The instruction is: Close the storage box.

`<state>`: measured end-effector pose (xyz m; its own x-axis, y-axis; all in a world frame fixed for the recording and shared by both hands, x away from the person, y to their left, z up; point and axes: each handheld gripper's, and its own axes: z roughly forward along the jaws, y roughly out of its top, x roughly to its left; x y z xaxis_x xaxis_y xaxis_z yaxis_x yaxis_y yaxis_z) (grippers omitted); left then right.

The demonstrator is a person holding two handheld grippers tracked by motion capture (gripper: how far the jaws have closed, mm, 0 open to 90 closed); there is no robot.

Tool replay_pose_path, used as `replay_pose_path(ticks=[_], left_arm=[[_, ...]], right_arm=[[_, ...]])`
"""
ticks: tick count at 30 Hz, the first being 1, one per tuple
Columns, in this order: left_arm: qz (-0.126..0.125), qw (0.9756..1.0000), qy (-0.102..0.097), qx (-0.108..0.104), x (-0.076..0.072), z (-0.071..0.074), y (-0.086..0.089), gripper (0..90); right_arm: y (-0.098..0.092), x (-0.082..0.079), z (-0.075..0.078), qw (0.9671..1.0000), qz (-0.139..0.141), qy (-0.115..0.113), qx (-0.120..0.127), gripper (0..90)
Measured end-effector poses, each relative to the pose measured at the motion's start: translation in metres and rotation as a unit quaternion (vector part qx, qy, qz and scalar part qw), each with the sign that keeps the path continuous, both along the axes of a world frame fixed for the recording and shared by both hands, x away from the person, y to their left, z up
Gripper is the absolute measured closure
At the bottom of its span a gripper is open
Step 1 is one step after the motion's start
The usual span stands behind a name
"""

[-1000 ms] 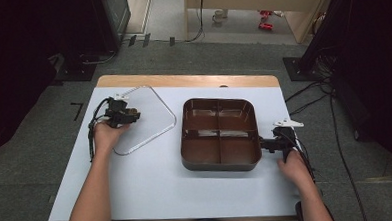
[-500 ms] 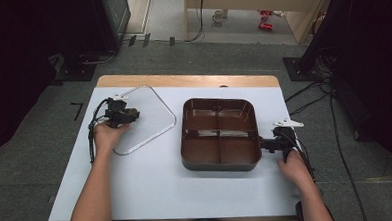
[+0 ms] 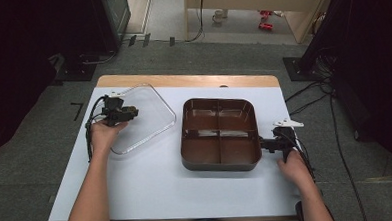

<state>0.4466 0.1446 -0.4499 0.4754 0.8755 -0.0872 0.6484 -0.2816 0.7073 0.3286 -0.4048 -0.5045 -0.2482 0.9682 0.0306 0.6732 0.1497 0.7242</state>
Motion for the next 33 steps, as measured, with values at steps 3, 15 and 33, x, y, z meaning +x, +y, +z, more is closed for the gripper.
replay_pose_path(ticks=[3, 15, 33], left_arm=[[-0.004, 1.0000, -0.002, -0.005, -0.004, 0.009, 0.000, 59.0], [-0.031, 0.9993, -0.017, -0.011, -0.017, 0.038, -0.012, 59.1], [-0.123, 0.9908, -0.042, -0.038, -0.039, 0.072, -0.062, 59.1]], right_arm=[[0.000, 0.000, 0.000, 1.0000, 0.000, 0.000, 0.000, 11.2], [0.000, 0.000, 0.000, 1.0000, 0.000, 0.000, 0.000, 11.2], [0.000, 0.000, 0.000, 1.0000, 0.000, 0.000, 0.000, 11.2]])
